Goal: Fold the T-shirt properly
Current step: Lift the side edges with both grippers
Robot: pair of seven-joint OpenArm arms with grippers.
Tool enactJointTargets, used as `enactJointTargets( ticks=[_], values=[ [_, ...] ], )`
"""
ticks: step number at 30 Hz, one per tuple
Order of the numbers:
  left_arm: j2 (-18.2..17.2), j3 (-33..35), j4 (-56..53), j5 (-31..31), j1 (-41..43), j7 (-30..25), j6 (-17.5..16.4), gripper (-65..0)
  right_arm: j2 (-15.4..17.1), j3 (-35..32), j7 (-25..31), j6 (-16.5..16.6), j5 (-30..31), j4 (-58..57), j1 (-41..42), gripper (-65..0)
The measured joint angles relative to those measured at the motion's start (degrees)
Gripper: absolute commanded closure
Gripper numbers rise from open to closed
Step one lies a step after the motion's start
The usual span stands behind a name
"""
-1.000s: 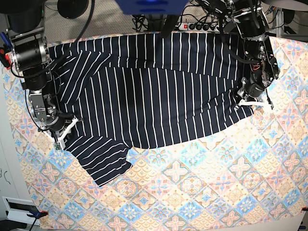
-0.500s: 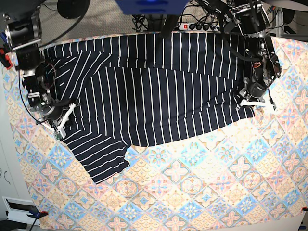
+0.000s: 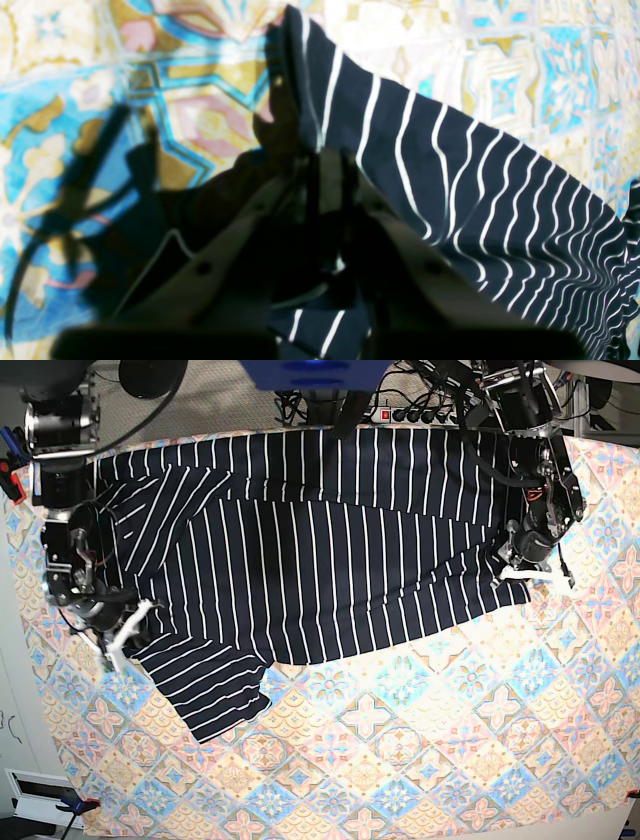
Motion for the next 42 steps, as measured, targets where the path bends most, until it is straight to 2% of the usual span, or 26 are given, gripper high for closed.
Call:
enactJointTargets(
  ticks=[2, 4, 5, 6, 7, 9, 14, 17, 20, 25, 30, 36, 42],
  values=[
    [0.09, 0.0, 0.0, 0.07, 0.02, 0.0, 0.04, 0.0, -0.46, -0.07, 0.42, 0.04, -4.61, -2.97, 1.88, -8.2],
    [-0.09, -0.04, -0.02, 0.09, 0.09, -0.11, 0.07, 0.0, -1.79, 0.48, 0.7, -1.31, -10.86, -5.9, 3.69, -8.6],
    [-0.07, -0.04, -0.02, 0.07, 0.07, -0.24, 0.07, 0.0, -2.6, 0.81, 2.05, -1.95, -13.53, -7.34, 4.55, -8.7],
    [-0.02, 0.0, -0.04, 0.02, 0.09, -0.17, 0.02, 0.0, -2.99, 0.74, 4.33, -1.01, -15.5, -8.59, 5.07, -9.1],
    [0.11, 0.02, -0.02, -0.02, 0.13, 0.11, 0.02, 0.0, -3.65, 0.61, 6.93, -0.46, -17.53, -10.05, 5.6, -10.5],
    [0.07, 0.02, -0.04, 0.04, 0.22, 0.17, 0.07, 0.0, -4.87, 0.46, 8.07, -0.24, -20.79, -12.26, 6.34, -16.0],
    [0.07, -0.02, -0.04, 0.02, 0.35, -0.2, 0.02, 0.0, -3.61, 0.55, 8.22, -0.72, -21.53, -13.55, 6.86, -33.6],
    [0.13, 0.0, -0.04, 0.04, 0.33, -0.2, 0.04, 0.0, -3.23, 0.68, 8.22, -1.05, -21.51, -13.55, 7.13, -42.0],
    [0.13, 0.0, -0.04, 0.04, 0.33, -0.2, 0.07, 0.0, -4.17, 0.66, 8.41, -0.83, -21.51, -13.53, 7.13, -47.5],
    [0.13, 0.0, -0.04, 0.04, 0.33, -0.2, 0.04, 0.0, -3.96, 0.57, 8.85, -0.52, -21.49, -13.55, 7.15, -48.7],
    [0.15, 0.0, -0.04, 0.04, 0.35, -0.17, 0.04, 0.0, -3.82, 0.59, 12.74, -0.79, -21.44, -15.34, 8.33, -48.7],
    [0.15, 0.0, -0.04, 0.04, 0.37, 0.02, 0.04, 0.0, -3.76, 4.31, 15.23, -0.83, -21.55, -22.86, 11.69, -48.7],
    [0.15, 0.0, -0.04, 0.04, 0.37, -0.02, 0.04, 0.0, -3.65, 4.11, 19.5, -0.83, -21.42, -29.75, 14.71, -48.7]
  ],
)
